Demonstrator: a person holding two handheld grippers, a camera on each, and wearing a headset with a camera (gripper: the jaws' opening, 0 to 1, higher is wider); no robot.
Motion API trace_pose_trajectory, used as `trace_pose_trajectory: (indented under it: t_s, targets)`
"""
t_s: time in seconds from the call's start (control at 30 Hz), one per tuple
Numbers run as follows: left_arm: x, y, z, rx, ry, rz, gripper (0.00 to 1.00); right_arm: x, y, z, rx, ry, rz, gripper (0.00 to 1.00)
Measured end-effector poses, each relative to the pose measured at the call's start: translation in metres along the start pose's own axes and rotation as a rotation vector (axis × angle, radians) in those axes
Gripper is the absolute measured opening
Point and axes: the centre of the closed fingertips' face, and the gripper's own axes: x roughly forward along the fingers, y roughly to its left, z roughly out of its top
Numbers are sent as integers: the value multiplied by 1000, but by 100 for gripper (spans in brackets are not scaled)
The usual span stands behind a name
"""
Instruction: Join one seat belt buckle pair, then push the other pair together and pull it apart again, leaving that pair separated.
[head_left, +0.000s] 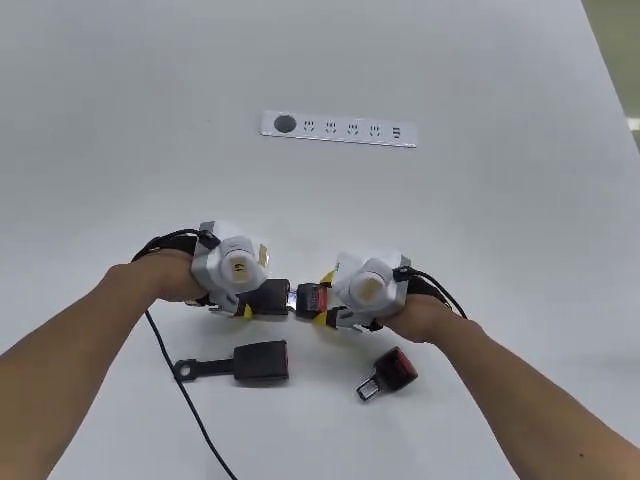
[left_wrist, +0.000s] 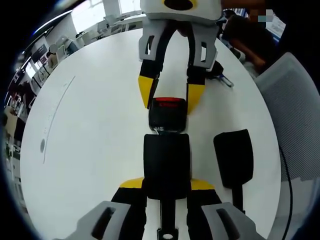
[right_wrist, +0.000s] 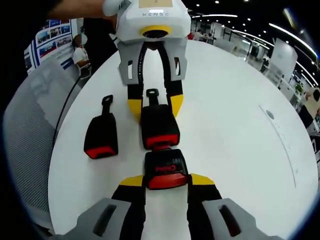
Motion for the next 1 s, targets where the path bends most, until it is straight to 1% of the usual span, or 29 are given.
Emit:
trace_pose_trajectory:
  t_s: [0.27, 0.4, 0.43, 0.47, 0.6, 0.67, 0.7, 0.77, 0.87, 0.93, 0.97, 1.0]
  targets:
    - [2, 2, -1, -7, -1, 2, 30, 0, 2, 2, 0, 6, 0, 26]
    - [0, -1, 1, -15, -5, 6, 30, 0, 3, 5, 5, 7, -2, 26]
    - [0, -2, 3, -11, -10, 5, 30, -1, -2, 1, 2, 15, -16, 26]
    - [-1, -2, 3, -20, -10, 8, 30, 0, -3, -3, 7, 23, -11, 26]
    - [-2, -4, 6, -18, 0, 7, 30, 3, -3, -3, 11, 26, -10, 26]
    - [-2, -4, 5, -19, -2, 5, 30, 4, -3, -3, 0, 27, -9, 27]
    - [-2, -3, 5, -20, -5, 4, 30, 4, -3, -3, -13, 16, -7, 27]
    - [-2, -3, 4, -14, -5, 6, 31, 3, -3, -2, -22, 12, -4, 27]
    - [-3, -4, 3, -23, -30, 8, 31, 3, -3, 1, -27, -4, 6, 27]
    - [-4, -3, 1, -34, -39, 13, 31, 6, -2, 4, -24, -2, 6, 27]
    - [-3, -2, 2, -36, -34, 14, 31, 8, -1, 5, -21, 4, -1, 27]
    - [-3, -1, 1, -46, -19, 13, 31, 8, 0, 6, -18, 7, -4, 27]
